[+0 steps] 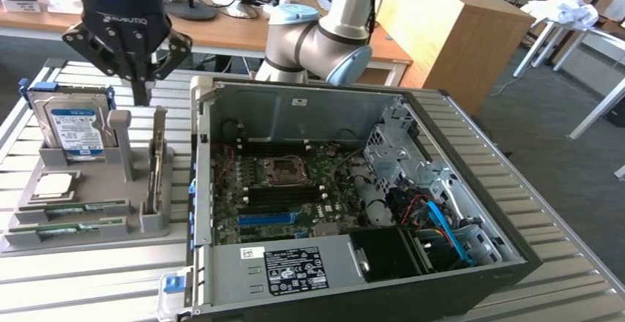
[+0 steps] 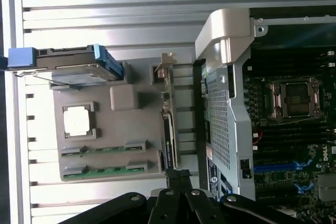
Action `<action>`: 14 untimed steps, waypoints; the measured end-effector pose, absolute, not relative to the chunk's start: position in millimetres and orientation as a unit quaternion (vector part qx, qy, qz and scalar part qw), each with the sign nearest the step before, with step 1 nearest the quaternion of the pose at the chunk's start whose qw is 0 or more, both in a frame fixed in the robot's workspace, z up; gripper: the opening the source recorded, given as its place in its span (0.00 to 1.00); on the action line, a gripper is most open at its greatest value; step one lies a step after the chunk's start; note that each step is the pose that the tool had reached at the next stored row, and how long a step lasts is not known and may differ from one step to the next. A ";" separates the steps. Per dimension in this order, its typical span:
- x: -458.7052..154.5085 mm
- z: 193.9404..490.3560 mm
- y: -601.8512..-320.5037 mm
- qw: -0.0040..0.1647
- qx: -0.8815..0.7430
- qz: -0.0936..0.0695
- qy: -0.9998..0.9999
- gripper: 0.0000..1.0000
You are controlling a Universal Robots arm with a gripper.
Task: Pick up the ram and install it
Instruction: 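Reach for the ram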
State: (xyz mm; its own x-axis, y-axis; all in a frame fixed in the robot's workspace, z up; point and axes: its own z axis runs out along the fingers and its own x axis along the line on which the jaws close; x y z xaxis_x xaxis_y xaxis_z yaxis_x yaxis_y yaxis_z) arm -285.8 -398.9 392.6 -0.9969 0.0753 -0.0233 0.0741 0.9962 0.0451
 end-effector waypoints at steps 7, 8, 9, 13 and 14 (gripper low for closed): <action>-299.7 392.6 -398.8 0.012 0.037 0.022 0.999 0.10; -301.6 392.5 -398.8 0.012 0.037 0.022 0.999 0.10; -303.4 392.5 -398.9 0.013 0.037 0.022 0.999 0.10; -309.7 392.5 -398.9 0.012 0.037 0.022 0.999 0.10; -311.5 392.5 -398.9 0.012 0.037 0.022 0.999 0.10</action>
State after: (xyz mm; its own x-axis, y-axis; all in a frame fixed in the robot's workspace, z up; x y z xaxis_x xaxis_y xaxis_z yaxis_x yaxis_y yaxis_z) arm -311.5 -398.9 392.5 -0.9969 0.0752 -0.0233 0.0741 0.9962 0.0451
